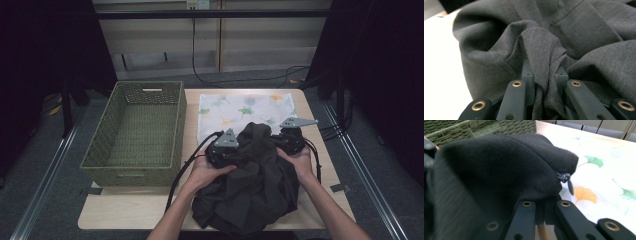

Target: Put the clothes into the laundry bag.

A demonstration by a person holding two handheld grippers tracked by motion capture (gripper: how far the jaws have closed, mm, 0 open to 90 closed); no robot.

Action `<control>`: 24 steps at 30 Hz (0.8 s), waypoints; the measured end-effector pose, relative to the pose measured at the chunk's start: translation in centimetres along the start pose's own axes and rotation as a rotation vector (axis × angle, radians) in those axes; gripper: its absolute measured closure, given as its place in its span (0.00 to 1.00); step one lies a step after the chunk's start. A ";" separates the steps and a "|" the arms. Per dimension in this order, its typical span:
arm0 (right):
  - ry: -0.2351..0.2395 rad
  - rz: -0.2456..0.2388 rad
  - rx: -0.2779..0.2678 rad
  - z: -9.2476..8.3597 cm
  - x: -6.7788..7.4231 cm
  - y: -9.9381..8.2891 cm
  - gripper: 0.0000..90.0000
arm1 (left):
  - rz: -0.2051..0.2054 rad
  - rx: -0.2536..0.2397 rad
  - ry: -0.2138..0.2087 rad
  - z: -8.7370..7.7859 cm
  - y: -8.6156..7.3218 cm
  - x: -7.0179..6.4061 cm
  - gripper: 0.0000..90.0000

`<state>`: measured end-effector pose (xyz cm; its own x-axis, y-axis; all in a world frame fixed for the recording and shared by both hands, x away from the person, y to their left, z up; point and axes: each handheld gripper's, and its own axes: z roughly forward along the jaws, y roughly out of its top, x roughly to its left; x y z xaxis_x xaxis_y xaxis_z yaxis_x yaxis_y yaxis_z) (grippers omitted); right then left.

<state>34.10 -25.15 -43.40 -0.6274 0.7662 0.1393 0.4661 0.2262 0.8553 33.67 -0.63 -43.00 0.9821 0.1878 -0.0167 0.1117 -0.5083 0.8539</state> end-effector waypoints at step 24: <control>0.036 -0.060 -0.146 -4.8 1.5 2.9 0.99 | -0.097 0.127 0.037 3.5 -2.7 1.7 0.75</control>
<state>31.48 -26.22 -38.33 -0.6746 0.7313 0.1010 0.3328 0.1790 0.9258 35.59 -1.86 -47.15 0.9598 0.2705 -0.0749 0.2263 -0.5877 0.7768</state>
